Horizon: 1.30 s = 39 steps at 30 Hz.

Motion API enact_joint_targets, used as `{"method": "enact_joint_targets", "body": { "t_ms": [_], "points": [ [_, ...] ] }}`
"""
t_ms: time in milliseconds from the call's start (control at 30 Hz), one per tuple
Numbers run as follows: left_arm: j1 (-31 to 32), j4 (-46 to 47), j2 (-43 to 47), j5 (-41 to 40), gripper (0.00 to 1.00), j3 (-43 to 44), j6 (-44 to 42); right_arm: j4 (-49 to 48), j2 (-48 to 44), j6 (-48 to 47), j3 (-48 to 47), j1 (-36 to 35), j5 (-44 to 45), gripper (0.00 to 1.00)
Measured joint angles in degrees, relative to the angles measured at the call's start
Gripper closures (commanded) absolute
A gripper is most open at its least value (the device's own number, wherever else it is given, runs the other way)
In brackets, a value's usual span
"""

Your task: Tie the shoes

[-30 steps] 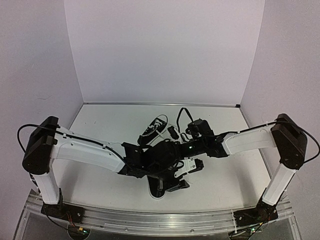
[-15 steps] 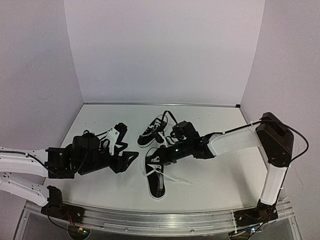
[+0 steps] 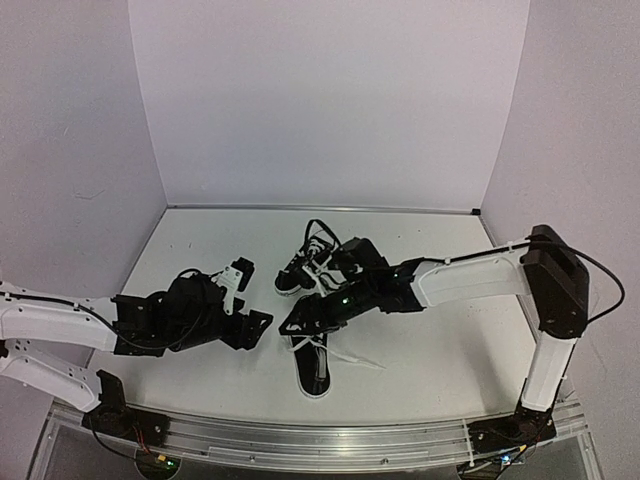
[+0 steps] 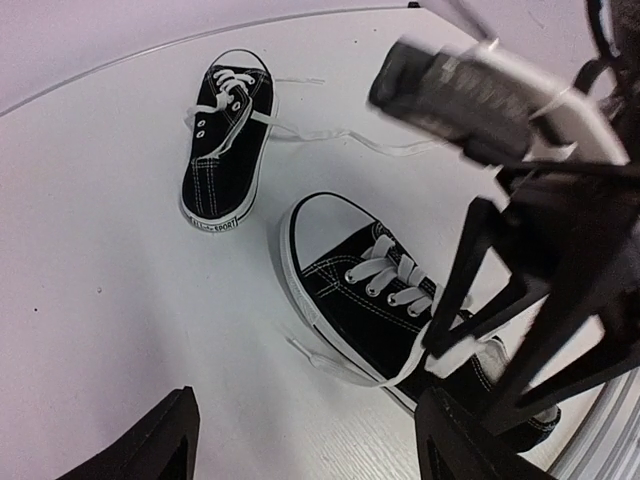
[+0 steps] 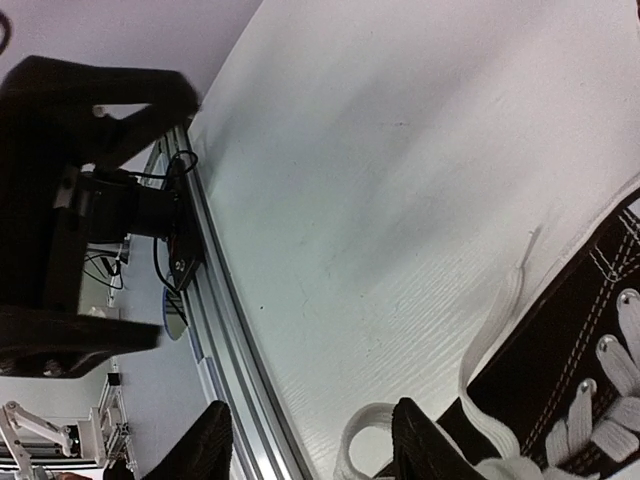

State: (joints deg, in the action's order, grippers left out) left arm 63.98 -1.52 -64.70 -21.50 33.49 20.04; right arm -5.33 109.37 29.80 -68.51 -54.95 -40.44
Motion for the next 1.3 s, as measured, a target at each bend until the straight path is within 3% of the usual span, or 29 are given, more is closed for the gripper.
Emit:
{"method": "enact_joint_targets", "body": {
  "t_ms": [100,233,400,567,667,1000,1300],
  "points": [
    [-2.35,0.01,-2.54,4.16,0.20,0.75,-0.05,2.96,-4.66,-1.74,0.02,1.06,0.16,0.32],
    [-5.35,0.48,-5.72,9.88,0.20,2.94,-0.58,4.14,-11.60,-4.19,0.34,4.36,0.11,0.33],
    [-5.92,2.17,-10.55,17.06,0.25,5.75,-2.36,6.38,-13.62,-7.69,0.79,8.68,1.10,0.45],
    [-5.92,4.38,-16.24,25.34,0.31,8.39,-5.04,9.26,-10.40,-11.17,1.03,8.60,1.15,0.56],
    [-5.91,5.48,-18.31,27.95,0.40,8.51,-6.10,10.35,-8.14,-12.67,1.03,8.46,1.15,0.61],
    [-6.22,5.80,-22.80,29.94,0.91,12.19,-8.27,12.53,-3.52,-15.96,1.03,8.36,0.92,0.67],
    [-7.53,6.13,-21.79,29.93,0.97,12.14,-8.06,13.51,-1.24,-17.66,0.69,8.36,-0.01,0.68]
  ]
}}
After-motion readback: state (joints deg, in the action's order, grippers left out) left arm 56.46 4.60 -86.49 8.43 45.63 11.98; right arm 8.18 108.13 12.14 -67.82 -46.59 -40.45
